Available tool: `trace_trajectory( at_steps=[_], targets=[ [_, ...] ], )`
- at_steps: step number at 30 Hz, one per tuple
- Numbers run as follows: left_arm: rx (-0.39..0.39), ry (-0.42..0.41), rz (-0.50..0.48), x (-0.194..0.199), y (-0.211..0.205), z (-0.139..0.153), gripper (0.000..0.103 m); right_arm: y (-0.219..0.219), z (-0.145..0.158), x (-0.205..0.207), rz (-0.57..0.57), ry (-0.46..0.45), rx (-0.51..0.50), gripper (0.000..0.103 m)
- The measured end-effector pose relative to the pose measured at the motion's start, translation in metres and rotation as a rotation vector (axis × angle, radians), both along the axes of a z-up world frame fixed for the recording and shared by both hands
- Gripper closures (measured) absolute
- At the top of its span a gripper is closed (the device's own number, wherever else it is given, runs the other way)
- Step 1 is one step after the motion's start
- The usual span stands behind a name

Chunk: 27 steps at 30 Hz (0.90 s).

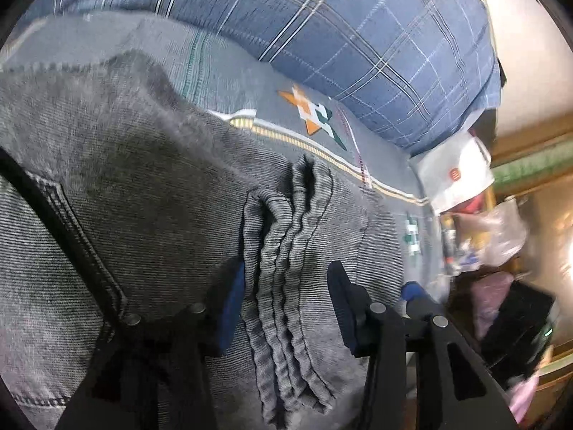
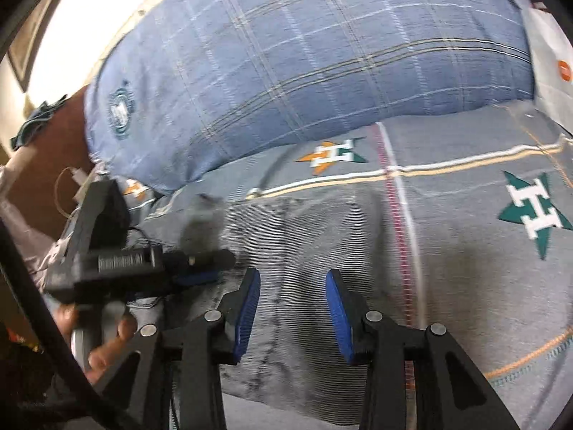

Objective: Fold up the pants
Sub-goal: 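Open both grippers and release the folded jeans onto the sheet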

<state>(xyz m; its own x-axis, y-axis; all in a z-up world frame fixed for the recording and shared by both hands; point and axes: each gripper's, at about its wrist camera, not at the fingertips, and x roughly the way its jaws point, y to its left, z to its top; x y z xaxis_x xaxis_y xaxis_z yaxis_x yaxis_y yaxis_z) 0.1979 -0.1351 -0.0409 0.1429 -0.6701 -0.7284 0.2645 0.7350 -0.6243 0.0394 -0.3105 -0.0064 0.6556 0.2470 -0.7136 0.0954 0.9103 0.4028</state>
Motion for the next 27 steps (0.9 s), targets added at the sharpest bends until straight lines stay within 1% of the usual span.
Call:
trace_trajectory(
  at_steps=[2, 3, 4, 5, 6, 9, 10, 11, 13, 14, 15, 16, 17, 18, 20, 21, 22, 23, 24, 25, 26, 27],
  targets=[
    [0.029, -0.025, 0.022, -0.006, -0.002, 0.002, 0.058, 0.001, -0.008, 0.006, -0.015, 0.054, -0.042, 0.062],
    [0.05, -0.039, 0.024, -0.008, -0.003, 0.002, 0.066, 0.004, -0.012, 0.005, -0.02, 0.081, -0.06, 0.062],
    [0.084, -0.058, 0.026, -0.009, -0.005, 0.002, 0.086, 0.007, -0.017, 0.008, -0.022, 0.106, -0.077, 0.062],
    [0.117, -0.079, 0.034, -0.01, -0.006, 0.001, 0.092, 0.009, -0.021, 0.009, -0.02, 0.127, -0.094, 0.062],
    [0.121, -0.082, 0.044, -0.01, -0.003, 0.0, 0.097, 0.011, -0.024, 0.013, -0.017, 0.139, -0.106, 0.062],
    [0.076, -0.053, 0.065, -0.006, 0.009, 0.003, 0.099, 0.002, -0.017, 0.006, -0.029, 0.105, -0.083, 0.062],
    [0.066, -0.057, 0.071, -0.005, 0.013, 0.006, 0.099, -0.003, -0.015, 0.0, -0.04, 0.098, -0.08, 0.062],
    [0.072, -0.069, 0.065, -0.005, 0.014, 0.009, 0.099, -0.007, -0.016, -0.002, -0.044, 0.105, -0.078, 0.062],
    [0.107, -0.084, 0.067, -0.006, 0.012, 0.007, 0.099, -0.013, -0.022, 0.0, -0.046, 0.138, -0.071, 0.063],
    [0.131, -0.075, 0.067, -0.006, 0.007, 0.0, 0.099, -0.012, -0.029, 0.005, -0.042, 0.174, -0.077, 0.063],
    [0.149, -0.077, 0.067, -0.007, 0.005, -0.004, 0.099, -0.008, -0.036, 0.008, -0.032, 0.214, -0.095, 0.063],
    [0.153, -0.089, 0.067, -0.008, 0.004, -0.002, 0.099, -0.003, -0.041, 0.01, -0.029, 0.241, -0.14, 0.062],
    [0.159, -0.092, 0.061, -0.009, 0.004, 0.002, 0.099, 0.001, -0.039, 0.01, -0.025, 0.232, -0.169, 0.061],
    [0.148, -0.077, 0.056, -0.009, 0.005, 0.007, 0.099, 0.003, -0.035, 0.009, -0.018, 0.22, -0.184, 0.061],
    [0.111, -0.054, 0.049, -0.008, 0.011, 0.019, 0.098, 0.002, -0.029, 0.005, -0.026, 0.187, -0.159, 0.061],
    [0.1, -0.059, 0.057, -0.009, 0.016, 0.028, 0.093, -0.001, -0.024, 0.003, -0.038, 0.161, -0.134, 0.061],
    [0.089, -0.077, 0.065, -0.012, 0.022, 0.039, 0.09, -0.003, -0.02, 0.001, -0.041, 0.14, -0.113, 0.061],
    [0.086, -0.098, 0.072, -0.016, 0.026, 0.048, 0.084, -0.004, -0.016, -0.001, -0.044, 0.109, -0.081, 0.061],
    [0.084, -0.118, 0.08, -0.021, 0.033, 0.056, 0.076, -0.005, -0.011, -0.005, -0.042, 0.081, -0.055, 0.061],
    [0.076, -0.139, 0.099, -0.027, 0.045, 0.064, 0.071, -0.003, -0.006, -0.008, -0.036, 0.047, -0.041, 0.061],
    [0.06, -0.158, 0.128, -0.035, 0.059, 0.071, 0.061, 0.002, 0.0, -0.011, -0.026, 0.017, -0.051, 0.061],
    [0.054, -0.168, 0.153, -0.041, 0.068, 0.074, 0.056, 0.01, 0.005, -0.013, 0.008, -0.008, -0.068, 0.061]
  ],
)
